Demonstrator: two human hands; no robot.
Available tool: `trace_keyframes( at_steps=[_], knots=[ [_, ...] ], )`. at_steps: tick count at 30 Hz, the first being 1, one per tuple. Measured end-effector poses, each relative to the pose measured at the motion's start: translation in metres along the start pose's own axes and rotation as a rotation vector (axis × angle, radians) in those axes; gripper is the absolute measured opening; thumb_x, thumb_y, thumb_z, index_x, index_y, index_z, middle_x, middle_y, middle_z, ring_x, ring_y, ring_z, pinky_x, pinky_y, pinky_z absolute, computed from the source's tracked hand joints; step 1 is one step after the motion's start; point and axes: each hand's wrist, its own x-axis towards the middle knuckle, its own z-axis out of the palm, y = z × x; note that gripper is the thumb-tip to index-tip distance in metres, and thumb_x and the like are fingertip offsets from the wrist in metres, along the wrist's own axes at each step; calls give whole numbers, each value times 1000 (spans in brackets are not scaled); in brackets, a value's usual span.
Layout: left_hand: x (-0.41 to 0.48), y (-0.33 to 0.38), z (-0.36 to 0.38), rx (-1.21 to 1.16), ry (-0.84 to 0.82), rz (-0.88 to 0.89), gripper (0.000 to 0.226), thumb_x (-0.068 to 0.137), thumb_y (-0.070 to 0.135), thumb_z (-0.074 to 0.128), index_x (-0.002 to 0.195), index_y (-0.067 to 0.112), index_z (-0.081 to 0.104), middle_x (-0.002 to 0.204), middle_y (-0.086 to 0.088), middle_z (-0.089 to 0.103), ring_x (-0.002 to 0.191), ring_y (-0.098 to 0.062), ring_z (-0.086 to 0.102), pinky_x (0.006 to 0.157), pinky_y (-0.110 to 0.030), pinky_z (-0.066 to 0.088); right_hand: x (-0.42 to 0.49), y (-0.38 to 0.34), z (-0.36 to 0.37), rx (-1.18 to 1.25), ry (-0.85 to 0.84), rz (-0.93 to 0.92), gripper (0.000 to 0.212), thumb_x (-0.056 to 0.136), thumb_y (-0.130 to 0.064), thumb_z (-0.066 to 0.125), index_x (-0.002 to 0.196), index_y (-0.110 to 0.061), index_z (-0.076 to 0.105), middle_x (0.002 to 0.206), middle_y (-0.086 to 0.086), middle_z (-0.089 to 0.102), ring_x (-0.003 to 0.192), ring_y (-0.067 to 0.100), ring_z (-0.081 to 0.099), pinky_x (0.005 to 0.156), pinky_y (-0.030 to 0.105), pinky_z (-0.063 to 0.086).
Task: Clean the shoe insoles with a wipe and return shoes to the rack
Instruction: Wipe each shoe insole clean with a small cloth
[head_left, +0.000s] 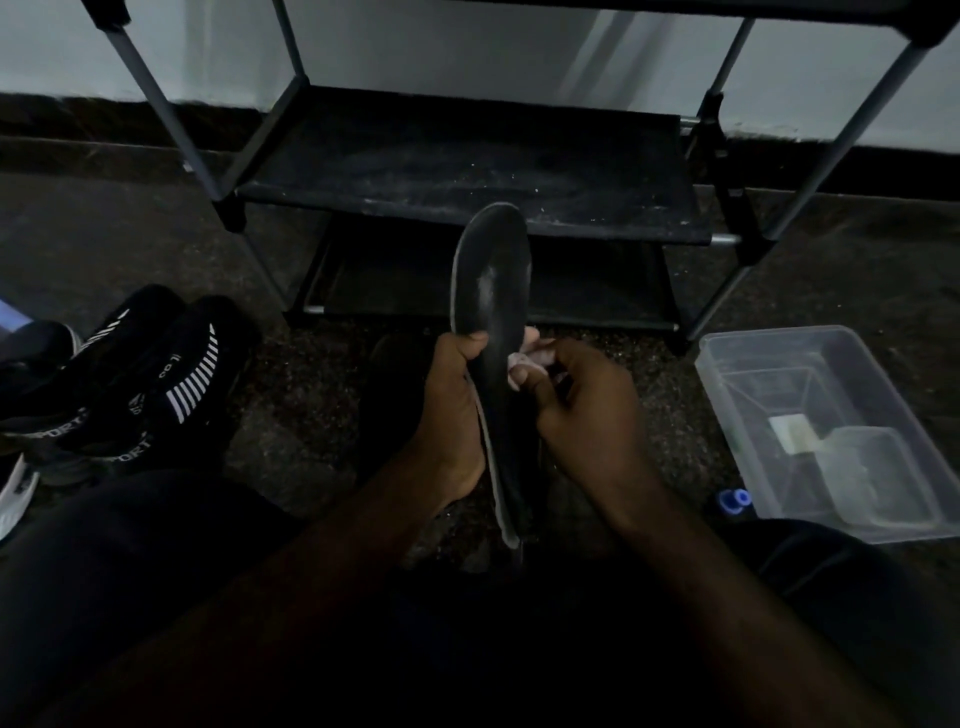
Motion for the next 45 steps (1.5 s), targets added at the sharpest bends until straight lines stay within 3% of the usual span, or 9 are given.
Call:
trace_keyframes(
  at_steps=[7, 14, 20, 23, 26, 33, 37, 41, 45],
  knots=[
    [1, 7, -6, -66, 94, -24, 70, 78, 49, 38, 124, 0, 57, 125, -23, 63, 119, -33, 60, 99, -46, 48, -20, -20, 5, 197, -275, -129, 6, 89, -16, 68, 91, -12, 72, 89, -4, 73, 85, 7, 69, 77, 34, 57],
    [1, 2, 0, -13, 42, -23, 55, 91, 37, 27, 107, -1, 63, 96, -16, 72, 90, -26, 68, 72, -28, 58, -2, -2, 2, 35, -21, -4, 7, 91, -19, 66, 87, -14, 68, 92, -8, 72, 88, 7, 68, 80, 40, 56],
    [2, 13, -5, -75, 70, -4, 68, 90, 43, 22, 130, -4, 49, 134, -26, 55, 126, -35, 54, 101, -46, 46, -19, -21, 4, 211, -307, -117, 6, 91, -18, 67, 90, -13, 70, 88, -5, 72, 84, 6, 68, 77, 33, 57],
    [0, 9, -1, -61, 50, -11, 65, 85, 41, 31, 124, -5, 54, 124, -26, 62, 116, -34, 61, 93, -41, 53, -8, -8, 3, 154, -146, -82, 7, 90, -19, 66, 88, -14, 70, 91, -8, 72, 88, 4, 68, 80, 37, 57],
    [0, 4, 1, -16, 27, 7, 52, 92, 33, 26, 107, -1, 62, 93, -16, 73, 89, -24, 70, 72, -28, 57, 3, 2, 3, 103, 7, -12, 7, 91, -19, 66, 88, -14, 69, 92, -9, 72, 88, 3, 67, 81, 38, 56],
    [5, 9, -9, -79, 60, 9, 64, 84, 47, 32, 122, 0, 55, 129, -26, 59, 121, -34, 58, 93, -44, 51, -20, -19, 7, 165, -280, -122, 4, 91, -19, 67, 90, -17, 70, 89, -8, 71, 85, 5, 68, 76, 34, 57],
    [3, 5, -2, -75, 54, 1, 62, 85, 43, 34, 122, -2, 56, 124, -25, 62, 117, -33, 60, 93, -41, 52, -9, -12, 1, 177, -164, -92, 6, 91, -15, 68, 87, -19, 70, 89, -11, 72, 87, 1, 68, 80, 28, 56],
    [1, 3, 1, -32, 48, 18, 58, 72, 40, 43, 110, 2, 64, 97, -16, 72, 90, -25, 69, 71, -29, 57, 2, -3, 1, 153, -22, 1, 8, 92, -19, 67, 88, -13, 70, 89, -9, 73, 84, 2, 68, 80, 37, 56],
    [-1, 5, -3, -50, 42, 8, 62, 84, 41, 37, 124, -2, 56, 121, -24, 64, 114, -31, 63, 91, -40, 53, -16, -19, 2, 148, -195, -152, 6, 91, -16, 65, 91, -11, 69, 88, -6, 71, 84, 6, 67, 75, 32, 56]
  ],
)
